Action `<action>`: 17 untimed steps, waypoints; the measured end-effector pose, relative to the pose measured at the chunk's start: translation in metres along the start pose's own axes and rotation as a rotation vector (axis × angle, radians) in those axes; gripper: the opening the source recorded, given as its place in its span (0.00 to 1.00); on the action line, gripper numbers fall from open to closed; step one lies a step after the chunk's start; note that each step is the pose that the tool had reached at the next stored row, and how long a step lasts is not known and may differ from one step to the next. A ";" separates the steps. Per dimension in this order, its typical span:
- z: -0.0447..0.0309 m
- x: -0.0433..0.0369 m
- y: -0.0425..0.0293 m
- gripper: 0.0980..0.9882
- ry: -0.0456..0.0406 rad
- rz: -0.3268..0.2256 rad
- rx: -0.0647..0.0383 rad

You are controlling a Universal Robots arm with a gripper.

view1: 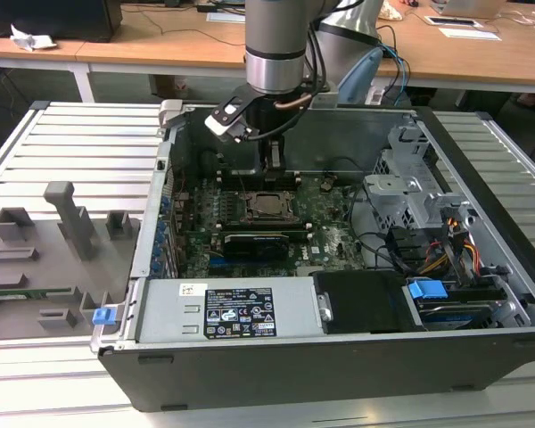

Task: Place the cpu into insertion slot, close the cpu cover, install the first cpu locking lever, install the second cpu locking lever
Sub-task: 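Install the first cpu locking lever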

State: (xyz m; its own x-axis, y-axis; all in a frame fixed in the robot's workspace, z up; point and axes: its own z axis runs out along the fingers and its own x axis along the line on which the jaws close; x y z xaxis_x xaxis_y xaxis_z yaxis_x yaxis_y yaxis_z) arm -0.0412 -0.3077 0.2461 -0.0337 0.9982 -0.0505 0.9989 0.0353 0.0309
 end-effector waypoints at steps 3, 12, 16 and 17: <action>-0.0039 -0.0002 0.0001 0.01 -0.0009 0.000 0.000; -0.0118 -0.0006 0.0003 0.01 -0.0011 0.000 0.000; -0.0168 -0.0008 0.0005 0.01 -0.0012 0.000 0.000; -0.0181 -0.0009 0.0005 0.01 -0.0012 0.000 0.000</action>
State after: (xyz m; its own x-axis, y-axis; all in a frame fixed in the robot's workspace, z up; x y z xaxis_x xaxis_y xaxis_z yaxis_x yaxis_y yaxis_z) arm -0.0412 -0.3077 0.2642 -0.0337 0.9981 -0.0517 0.9989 0.0353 0.0309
